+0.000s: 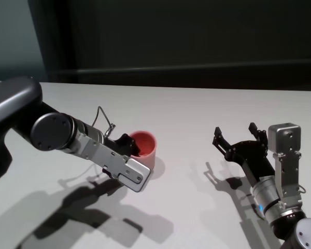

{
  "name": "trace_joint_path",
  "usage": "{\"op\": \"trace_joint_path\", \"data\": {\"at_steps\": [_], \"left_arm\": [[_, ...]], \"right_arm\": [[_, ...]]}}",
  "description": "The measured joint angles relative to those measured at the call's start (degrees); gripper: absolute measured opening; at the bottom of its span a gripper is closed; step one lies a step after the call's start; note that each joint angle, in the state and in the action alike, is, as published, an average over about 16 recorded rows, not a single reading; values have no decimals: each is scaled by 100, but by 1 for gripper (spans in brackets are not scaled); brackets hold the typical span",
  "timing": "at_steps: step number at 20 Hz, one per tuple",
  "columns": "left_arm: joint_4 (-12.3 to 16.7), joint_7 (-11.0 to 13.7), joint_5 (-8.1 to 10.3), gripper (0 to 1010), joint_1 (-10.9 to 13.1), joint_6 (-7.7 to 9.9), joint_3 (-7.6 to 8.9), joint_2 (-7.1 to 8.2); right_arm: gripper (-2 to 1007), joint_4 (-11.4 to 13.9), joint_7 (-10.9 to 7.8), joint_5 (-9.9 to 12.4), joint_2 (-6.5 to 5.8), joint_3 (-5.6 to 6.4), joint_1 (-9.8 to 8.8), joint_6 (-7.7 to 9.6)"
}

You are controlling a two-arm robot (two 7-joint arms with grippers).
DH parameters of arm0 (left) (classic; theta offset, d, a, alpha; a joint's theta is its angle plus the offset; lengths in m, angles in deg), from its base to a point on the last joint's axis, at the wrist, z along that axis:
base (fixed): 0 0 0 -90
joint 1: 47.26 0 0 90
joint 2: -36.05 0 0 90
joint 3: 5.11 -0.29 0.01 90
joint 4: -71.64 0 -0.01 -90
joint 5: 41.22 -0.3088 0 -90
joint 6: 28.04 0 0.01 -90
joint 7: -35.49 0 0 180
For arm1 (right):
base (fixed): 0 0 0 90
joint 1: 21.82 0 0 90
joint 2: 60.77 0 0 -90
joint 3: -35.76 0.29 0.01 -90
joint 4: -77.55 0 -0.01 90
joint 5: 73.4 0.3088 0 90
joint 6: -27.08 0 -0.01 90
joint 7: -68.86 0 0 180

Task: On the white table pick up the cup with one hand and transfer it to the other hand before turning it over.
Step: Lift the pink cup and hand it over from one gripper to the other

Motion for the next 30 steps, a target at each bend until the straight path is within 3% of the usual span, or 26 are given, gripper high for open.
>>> {"op": "trace_joint_path", "data": {"at_steps": [7,14,22,30], "left_arm": [[-52,-303,286,216,111,-45,96,71],[-106,-793,776,201,336,-161,406,167],[-237,-1331,1590,201,688,-412,983,177],[-499,-1632,2555,201,1012,-718,1578,-52]], "right_arm": [[1000,0,0,0,0,0,0,0],[1000,0,0,0,0,0,0,0],[1000,0,0,0,0,0,0,0],[1000,0,0,0,0,0,0,0]]}}
